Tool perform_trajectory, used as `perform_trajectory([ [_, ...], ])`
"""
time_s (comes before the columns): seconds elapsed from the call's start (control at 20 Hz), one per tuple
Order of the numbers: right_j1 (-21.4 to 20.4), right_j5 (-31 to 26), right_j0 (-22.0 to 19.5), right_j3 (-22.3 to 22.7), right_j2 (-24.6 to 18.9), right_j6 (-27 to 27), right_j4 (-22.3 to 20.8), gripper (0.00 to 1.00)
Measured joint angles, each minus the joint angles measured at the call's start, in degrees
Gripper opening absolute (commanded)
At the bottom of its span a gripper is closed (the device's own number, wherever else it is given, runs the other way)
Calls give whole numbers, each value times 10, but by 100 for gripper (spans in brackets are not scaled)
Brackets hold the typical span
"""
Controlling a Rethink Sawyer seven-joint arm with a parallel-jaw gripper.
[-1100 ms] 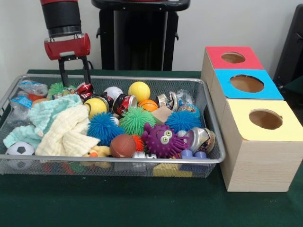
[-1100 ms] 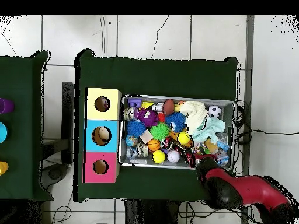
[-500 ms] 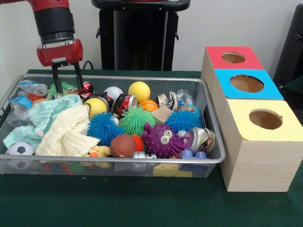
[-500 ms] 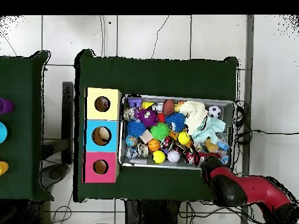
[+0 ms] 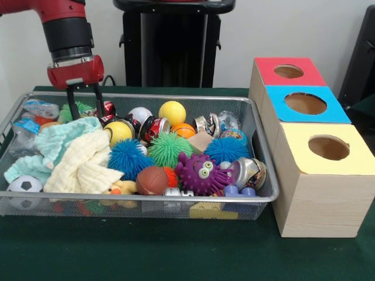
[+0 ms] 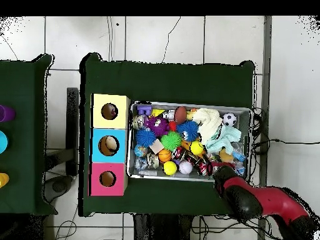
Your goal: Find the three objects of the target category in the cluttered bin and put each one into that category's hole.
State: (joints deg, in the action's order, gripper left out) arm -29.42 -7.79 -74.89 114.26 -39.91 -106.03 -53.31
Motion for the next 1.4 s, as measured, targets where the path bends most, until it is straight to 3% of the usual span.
perform_trajectory([
  [0.65, 3, 0, 2, 0, 2, 0, -27, 100],
  [0.9, 3, 18, 34, -4, 35, 0, -52, 100],
  [1.0, -1, 63, 77, -10, 76, 0, -61, 100],
  [1.05, -3, 94, 103, -14, 100, 0, -64, 0],
  [1.4, -1, 159, 144, -18, 142, 0, -64, 0],
])
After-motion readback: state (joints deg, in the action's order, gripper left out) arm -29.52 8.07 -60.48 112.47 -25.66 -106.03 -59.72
